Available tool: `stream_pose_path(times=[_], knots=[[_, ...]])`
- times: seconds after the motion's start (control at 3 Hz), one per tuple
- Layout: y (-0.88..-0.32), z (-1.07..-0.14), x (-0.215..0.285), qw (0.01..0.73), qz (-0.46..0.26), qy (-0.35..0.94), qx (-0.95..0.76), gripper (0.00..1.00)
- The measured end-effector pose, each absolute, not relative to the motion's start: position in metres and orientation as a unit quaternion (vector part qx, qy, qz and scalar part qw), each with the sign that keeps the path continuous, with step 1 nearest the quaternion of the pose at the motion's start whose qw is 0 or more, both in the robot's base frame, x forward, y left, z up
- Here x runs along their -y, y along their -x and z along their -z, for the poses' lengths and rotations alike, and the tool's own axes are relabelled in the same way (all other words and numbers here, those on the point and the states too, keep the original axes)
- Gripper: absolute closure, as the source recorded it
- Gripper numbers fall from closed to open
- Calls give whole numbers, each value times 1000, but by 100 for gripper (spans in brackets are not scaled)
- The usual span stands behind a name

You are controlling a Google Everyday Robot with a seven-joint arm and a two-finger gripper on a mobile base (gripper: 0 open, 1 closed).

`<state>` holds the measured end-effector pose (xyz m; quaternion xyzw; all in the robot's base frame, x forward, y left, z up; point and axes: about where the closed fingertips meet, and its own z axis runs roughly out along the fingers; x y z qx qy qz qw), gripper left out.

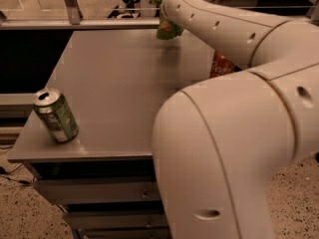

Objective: Move green rice chip bag near coke can

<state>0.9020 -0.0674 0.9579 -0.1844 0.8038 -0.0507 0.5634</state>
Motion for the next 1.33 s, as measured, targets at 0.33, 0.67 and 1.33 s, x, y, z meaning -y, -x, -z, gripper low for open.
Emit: stream_pose_path(times=[0.33, 0.67, 1.33], knots=[[-876, -988, 81, 601, 2, 195, -775, 100], [-856, -1021, 127, 634, -55, 171, -752, 100], [-825, -1032, 201, 639, -184, 150, -731, 100]])
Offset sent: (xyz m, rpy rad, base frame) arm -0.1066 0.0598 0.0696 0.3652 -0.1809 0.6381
